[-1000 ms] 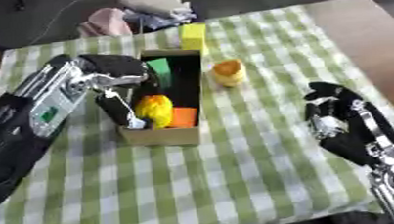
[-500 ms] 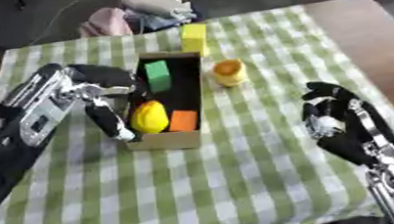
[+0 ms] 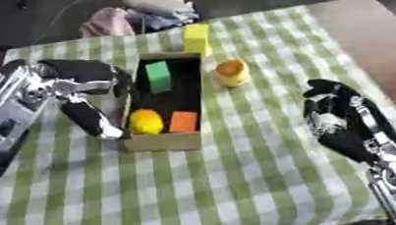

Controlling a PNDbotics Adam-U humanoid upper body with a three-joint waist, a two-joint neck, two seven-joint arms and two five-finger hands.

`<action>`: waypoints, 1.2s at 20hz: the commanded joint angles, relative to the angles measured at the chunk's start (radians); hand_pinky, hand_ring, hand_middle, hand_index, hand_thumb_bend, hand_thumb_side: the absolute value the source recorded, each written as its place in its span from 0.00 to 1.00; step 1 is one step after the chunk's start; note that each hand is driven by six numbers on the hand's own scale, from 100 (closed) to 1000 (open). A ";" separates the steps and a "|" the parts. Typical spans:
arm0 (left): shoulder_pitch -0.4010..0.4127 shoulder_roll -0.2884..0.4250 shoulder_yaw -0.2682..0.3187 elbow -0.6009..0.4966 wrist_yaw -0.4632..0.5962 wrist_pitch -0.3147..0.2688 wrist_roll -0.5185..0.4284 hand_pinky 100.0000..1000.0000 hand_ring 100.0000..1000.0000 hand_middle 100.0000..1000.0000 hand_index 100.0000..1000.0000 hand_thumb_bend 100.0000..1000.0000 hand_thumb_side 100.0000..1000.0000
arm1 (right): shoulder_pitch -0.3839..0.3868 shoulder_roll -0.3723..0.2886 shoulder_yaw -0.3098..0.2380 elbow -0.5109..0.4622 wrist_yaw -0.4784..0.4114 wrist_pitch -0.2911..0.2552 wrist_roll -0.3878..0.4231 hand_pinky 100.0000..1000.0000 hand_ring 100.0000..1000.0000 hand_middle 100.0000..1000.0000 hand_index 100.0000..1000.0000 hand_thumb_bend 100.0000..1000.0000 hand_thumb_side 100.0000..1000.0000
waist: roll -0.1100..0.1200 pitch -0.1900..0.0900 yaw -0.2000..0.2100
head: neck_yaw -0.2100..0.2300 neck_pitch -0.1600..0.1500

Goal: Pick up objects on the table and place them in the box.

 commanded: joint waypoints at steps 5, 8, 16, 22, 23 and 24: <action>0.121 0.042 0.143 -0.179 0.151 0.080 0.141 0.72 0.65 0.71 0.78 0.24 0.49 | -0.138 -0.206 -0.020 0.011 0.045 0.021 0.031 0.59 0.53 0.65 0.83 0.00 0.26 | -0.024 -0.029 0.023 | -0.019 -0.003; 0.206 -0.008 0.207 -0.240 0.209 0.119 0.270 0.71 0.64 0.70 0.78 0.20 0.49 | -0.213 -0.288 -0.012 0.088 0.066 0.032 0.081 0.61 0.54 0.67 0.83 0.00 0.16 | -0.026 -0.026 0.040 | -0.031 -0.004; 0.364 -0.183 0.289 -0.303 0.254 0.179 0.578 0.67 0.62 0.67 0.77 0.17 0.50 | -0.414 -0.389 0.034 0.324 0.102 0.014 0.234 0.64 0.60 0.72 0.86 0.00 0.18 | -0.017 -0.024 0.086 | -0.060 -0.004; 0.420 -0.280 0.289 -0.304 0.289 0.195 0.661 0.66 0.60 0.66 0.77 0.14 0.54 | -0.580 -0.349 0.087 0.540 0.172 -0.037 0.400 0.70 0.71 0.81 0.91 0.00 0.15 | -0.010 -0.027 0.107 | -0.090 -0.012; 0.425 -0.295 0.290 -0.304 0.295 0.196 0.668 0.66 0.60 0.65 0.77 0.14 0.54 | -0.604 -0.335 0.092 0.579 0.193 -0.048 0.421 0.71 0.72 0.82 0.92 0.00 0.15 | -0.009 -0.027 0.111 | -0.095 -0.014; 0.428 -0.307 0.290 -0.304 0.300 0.197 0.674 0.66 0.60 0.65 0.77 0.14 0.54 | -0.626 -0.320 0.093 0.616 0.216 -0.060 0.436 0.72 0.75 0.84 0.92 0.00 0.15 | -0.008 -0.027 0.114 | -0.100 -0.015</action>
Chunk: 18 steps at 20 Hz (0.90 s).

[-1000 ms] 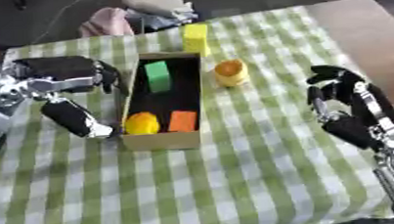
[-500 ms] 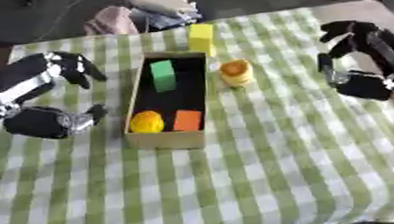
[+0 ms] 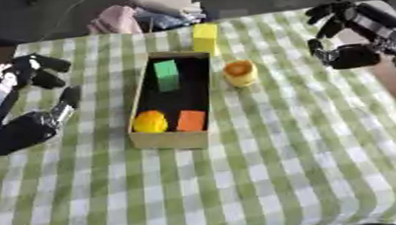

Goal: Pick up objects on the table and place them in the box.

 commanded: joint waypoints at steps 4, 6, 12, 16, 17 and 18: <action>0.004 -0.049 0.011 -0.020 0.024 -0.001 0.019 0.66 0.60 0.65 0.77 0.13 0.55 | -0.122 0.076 -0.015 0.222 0.173 -0.060 0.066 0.75 0.79 0.87 0.94 0.00 0.17 | 0.007 -0.026 0.020 | -0.034 -0.021; 0.010 -0.062 0.008 -0.020 0.024 0.000 0.012 0.66 0.60 0.65 0.77 0.13 0.56 | -0.149 0.107 -0.036 0.287 0.239 -0.075 0.059 0.75 0.79 0.87 0.94 0.00 0.17 | 0.010 -0.026 0.028 | -0.045 -0.023; 0.026 -0.088 0.001 -0.020 0.020 0.003 -0.010 0.66 0.60 0.66 0.78 0.13 0.58 | -0.185 0.168 -0.072 0.401 0.345 -0.110 0.042 0.76 0.80 0.87 0.94 0.00 0.21 | 0.013 -0.025 0.043 | -0.061 -0.024; 0.032 -0.096 -0.003 -0.020 0.014 0.005 -0.031 0.66 0.60 0.65 0.78 0.12 0.59 | -0.186 0.188 -0.064 0.408 0.359 -0.141 0.061 0.76 0.80 0.88 0.94 0.00 0.29 | 0.010 -0.025 0.045 | -0.063 -0.023; 0.032 -0.098 -0.004 -0.020 0.013 0.006 -0.035 0.66 0.60 0.66 0.78 0.12 0.60 | -0.186 0.192 -0.060 0.404 0.360 -0.147 0.067 0.77 0.80 0.88 0.94 0.00 0.29 | 0.010 -0.025 0.045 | -0.063 -0.024; 0.032 -0.100 -0.007 -0.020 0.012 0.006 -0.041 0.66 0.60 0.66 0.78 0.12 0.60 | -0.187 0.196 -0.056 0.401 0.361 -0.152 0.071 0.77 0.80 0.88 0.94 0.00 0.30 | 0.009 -0.025 0.046 | -0.064 -0.024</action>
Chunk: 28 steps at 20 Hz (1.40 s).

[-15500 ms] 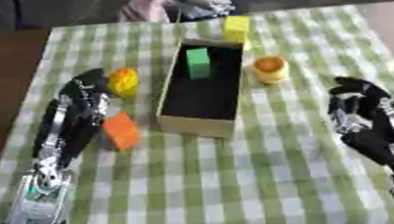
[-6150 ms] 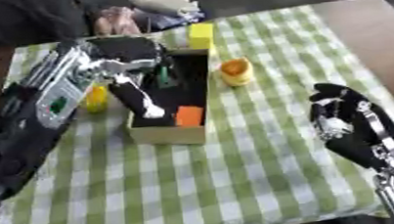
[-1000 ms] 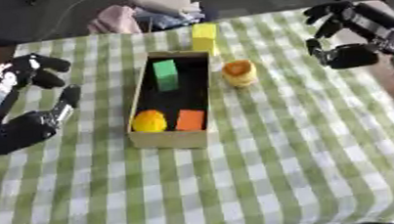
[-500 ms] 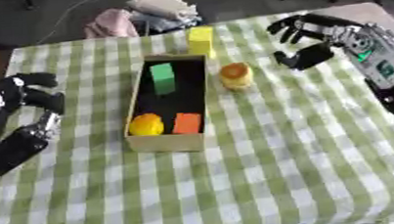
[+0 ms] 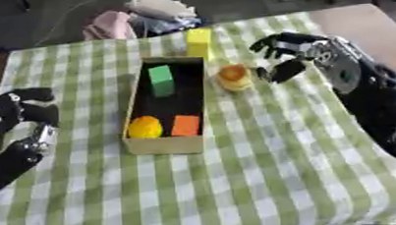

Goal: Pick up objects on the table and place them in the box.

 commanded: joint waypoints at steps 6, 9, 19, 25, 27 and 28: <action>-0.003 -0.008 -0.009 -0.018 -0.015 -0.003 -0.035 0.66 0.60 0.66 0.78 0.13 0.60 | -0.031 0.017 0.020 -0.027 0.017 -0.036 0.037 0.77 0.81 0.88 0.95 0.00 0.35 | 0.009 -0.024 0.004 | -0.007 -0.010; -0.003 -0.010 -0.010 -0.018 -0.017 -0.004 -0.040 0.66 0.60 0.66 0.78 0.13 0.61 | -0.029 0.026 0.032 -0.032 0.023 -0.045 0.060 0.77 0.81 0.88 0.95 0.00 0.43 | 0.008 -0.023 0.004 | -0.007 -0.010; -0.002 -0.015 -0.012 -0.017 -0.022 -0.006 -0.053 0.66 0.60 0.66 0.78 0.13 0.61 | -0.017 0.044 0.077 -0.070 0.029 -0.081 0.154 0.79 0.82 0.90 0.97 0.00 0.59 | 0.007 -0.022 0.005 | -0.006 -0.010; -0.004 -0.019 -0.013 -0.017 -0.022 -0.007 -0.057 0.66 0.60 0.66 0.79 0.13 0.61 | -0.011 0.066 0.095 -0.085 0.057 -0.095 0.166 0.79 0.82 0.87 0.96 0.00 0.46 | 0.008 -0.021 0.008 | -0.007 -0.011; -0.004 -0.021 -0.014 -0.017 -0.022 -0.007 -0.059 0.66 0.60 0.66 0.79 0.13 0.61 | -0.008 0.076 0.097 -0.081 0.082 -0.098 0.158 0.79 0.80 0.83 0.94 0.00 0.34 | 0.009 -0.020 0.009 | -0.007 -0.012; -0.005 -0.021 -0.014 -0.017 -0.023 -0.007 -0.059 0.66 0.60 0.66 0.79 0.13 0.61 | -0.005 0.080 0.095 -0.077 0.093 -0.099 0.149 0.78 0.79 0.81 0.92 0.00 0.26 | 0.009 -0.020 0.011 | -0.007 -0.012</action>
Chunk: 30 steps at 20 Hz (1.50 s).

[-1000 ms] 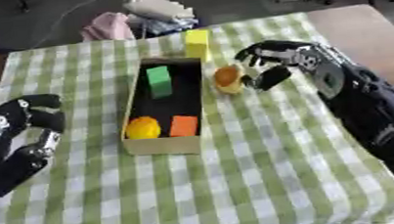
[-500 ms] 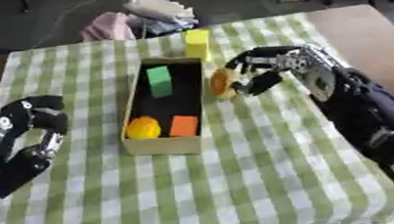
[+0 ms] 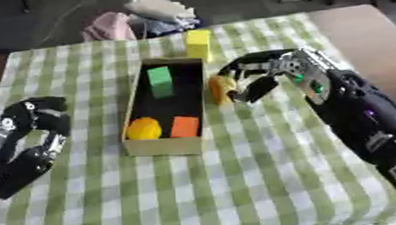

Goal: Pick up objects on the table and place them in the box.

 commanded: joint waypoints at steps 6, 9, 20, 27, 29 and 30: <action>-0.007 0.002 0.001 -0.016 -0.004 -0.001 -0.003 0.66 0.60 0.66 0.79 0.13 0.62 | 0.007 0.019 -0.020 0.036 0.072 -0.005 -0.111 0.72 0.68 0.69 0.79 0.00 0.22 | 0.007 -0.018 0.008 | -0.003 -0.012; -0.008 0.000 0.000 -0.014 -0.004 -0.002 -0.003 0.66 0.60 0.66 0.79 0.12 0.62 | 0.010 0.022 -0.027 0.048 0.094 -0.010 -0.182 0.69 0.63 0.61 0.73 0.00 0.20 | 0.006 -0.017 0.009 | -0.003 -0.011; -0.005 -0.005 -0.002 -0.013 -0.004 -0.003 -0.005 0.66 0.60 0.65 0.79 0.12 0.62 | 0.017 0.027 -0.043 0.076 0.164 -0.033 -0.443 0.58 0.45 0.36 0.43 0.00 0.16 | 0.007 -0.014 0.012 | -0.005 -0.011; -0.005 -0.008 0.001 -0.012 -0.003 -0.005 -0.005 0.66 0.60 0.65 0.79 0.09 0.63 | 0.015 0.019 -0.050 0.072 0.166 -0.041 -0.555 0.56 0.41 0.24 0.23 0.00 0.13 | 0.005 -0.015 0.012 | -0.008 -0.009; -0.006 -0.007 0.002 -0.012 -0.001 -0.005 -0.004 0.66 0.60 0.65 0.79 0.09 0.63 | 0.011 0.012 -0.049 0.061 0.144 -0.043 -0.558 0.55 0.40 0.23 0.21 0.00 0.12 | 0.004 -0.015 0.012 | -0.009 -0.009; -0.006 -0.007 0.004 -0.012 0.000 -0.006 -0.004 0.66 0.60 0.65 0.79 0.09 0.63 | 0.009 0.008 -0.048 0.053 0.130 -0.044 -0.555 0.55 0.40 0.23 0.20 0.00 0.12 | 0.004 -0.016 0.012 | -0.009 -0.008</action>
